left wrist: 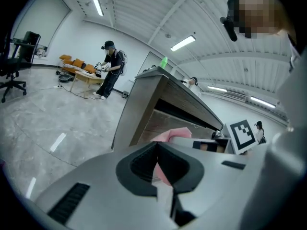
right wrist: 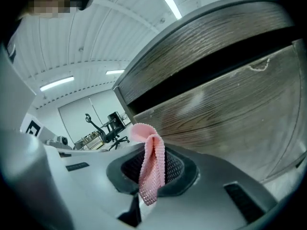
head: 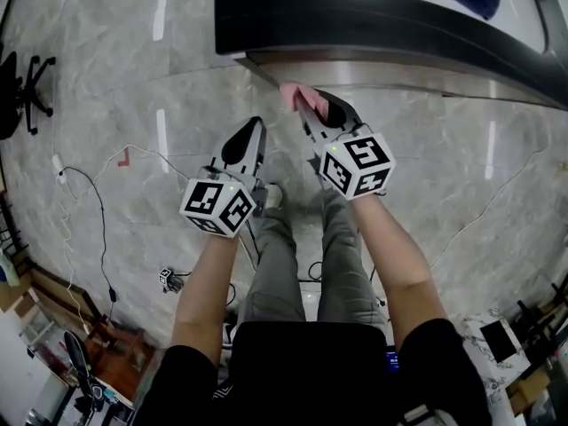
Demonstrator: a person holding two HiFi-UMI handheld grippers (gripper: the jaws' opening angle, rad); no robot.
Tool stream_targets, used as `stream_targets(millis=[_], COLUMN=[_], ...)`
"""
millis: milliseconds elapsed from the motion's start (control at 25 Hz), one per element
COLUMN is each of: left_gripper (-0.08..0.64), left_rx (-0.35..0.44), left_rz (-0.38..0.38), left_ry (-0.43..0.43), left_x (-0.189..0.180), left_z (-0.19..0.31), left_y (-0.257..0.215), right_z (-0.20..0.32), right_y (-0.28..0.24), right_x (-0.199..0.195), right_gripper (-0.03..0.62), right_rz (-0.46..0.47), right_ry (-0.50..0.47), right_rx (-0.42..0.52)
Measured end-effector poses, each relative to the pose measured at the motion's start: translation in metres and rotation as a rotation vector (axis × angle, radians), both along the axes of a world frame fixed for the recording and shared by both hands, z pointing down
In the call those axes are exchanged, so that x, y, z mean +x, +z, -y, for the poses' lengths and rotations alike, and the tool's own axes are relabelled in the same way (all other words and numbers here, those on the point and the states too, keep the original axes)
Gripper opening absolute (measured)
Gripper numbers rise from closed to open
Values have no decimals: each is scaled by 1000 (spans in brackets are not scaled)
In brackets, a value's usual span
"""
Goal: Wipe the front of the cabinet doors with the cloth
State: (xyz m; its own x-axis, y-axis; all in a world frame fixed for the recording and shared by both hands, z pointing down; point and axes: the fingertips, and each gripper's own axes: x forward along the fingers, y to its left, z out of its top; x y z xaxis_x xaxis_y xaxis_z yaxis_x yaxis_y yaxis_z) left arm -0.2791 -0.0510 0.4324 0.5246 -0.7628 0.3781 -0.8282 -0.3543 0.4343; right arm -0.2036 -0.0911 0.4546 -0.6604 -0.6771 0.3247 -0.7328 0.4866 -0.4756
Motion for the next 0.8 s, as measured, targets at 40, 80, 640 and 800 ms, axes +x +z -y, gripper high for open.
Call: stream_targets(millis=[40, 80, 640, 800], left_gripper=[9, 9, 9, 9], left_rx=[-2, -5, -23, -25], left_rz=[4, 8, -13, -18], left_ry=[-4, -8, 1, 39], left_x=[-7, -14, 9, 43], left_z=[-1, -2, 16, 24], left_y=[2, 4, 17, 18], right_z=[2, 4, 23, 29], right_y=[2, 4, 14, 17], right_x=[-6, -12, 5, 43], right_gripper=[43, 43, 43, 43], right_rz=[8, 13, -18, -25], right_ry=[5, 8, 25, 62], right_rx=[-9, -15, -18, -19])
